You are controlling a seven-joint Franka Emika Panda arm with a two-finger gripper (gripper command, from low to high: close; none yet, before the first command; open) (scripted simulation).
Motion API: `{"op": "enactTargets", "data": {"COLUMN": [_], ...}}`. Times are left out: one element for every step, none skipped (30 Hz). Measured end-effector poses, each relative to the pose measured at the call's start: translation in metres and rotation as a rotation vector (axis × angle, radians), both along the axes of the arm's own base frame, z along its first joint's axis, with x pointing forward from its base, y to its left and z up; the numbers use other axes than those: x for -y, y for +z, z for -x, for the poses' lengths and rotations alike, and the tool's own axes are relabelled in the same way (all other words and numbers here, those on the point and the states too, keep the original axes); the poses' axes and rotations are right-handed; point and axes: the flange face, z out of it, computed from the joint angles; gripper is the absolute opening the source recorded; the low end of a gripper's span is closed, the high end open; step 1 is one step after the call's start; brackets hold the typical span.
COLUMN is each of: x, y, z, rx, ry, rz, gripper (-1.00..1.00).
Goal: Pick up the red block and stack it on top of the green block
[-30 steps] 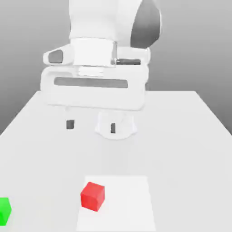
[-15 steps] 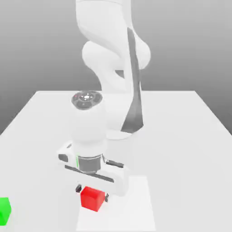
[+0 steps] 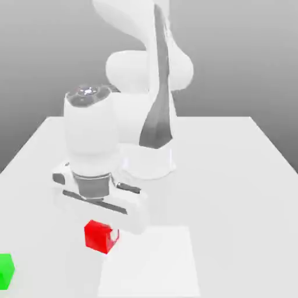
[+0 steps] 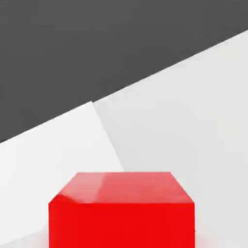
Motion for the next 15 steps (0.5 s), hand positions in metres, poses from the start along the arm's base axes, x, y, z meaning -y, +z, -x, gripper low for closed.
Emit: {"op": "enactTargets", "data": {"x": [0.02,0.04,0.061,0.082,0.103,0.125,0.147,0.157,0.163,0.166,0.167,0.167,0.167,0.167,0.167], "y": [0.003,0.006,0.009,0.012,0.015,0.018,0.021,0.014,0.003,-0.011,-0.026,-0.036,-0.036,-0.036,-0.036], "z": [-0.004,-0.008,-0.01,-0.011,-0.012,-0.011,-0.009,-0.008,-0.008,-0.008,-0.007,-0.007,-0.007,-0.007,-0.007], "rx": [0.0,0.0,0.0,0.0,0.0,0.0,0.0,0.0,0.0,0.0,0.0,0.0,0.0,0.0,0.0], "ry": [-0.022,-0.045,-0.068,-0.091,-0.114,-0.137,-0.159,-0.17,-0.175,-0.177,-0.179,-0.179,-0.179,-0.179,-0.179], "rz": [0.0,0.0,0.0,-0.001,-0.001,-0.001,0.0,0.0,0.0,0.0,0.0,0.001,0.001,0.001,0.001], "gripper": [-1.0,-1.0,-1.0,-1.0,-1.0,-1.0,-1.0,-1.0,-1.0,-1.0,-1.0,1.0,1.0,1.0,1.0]}}
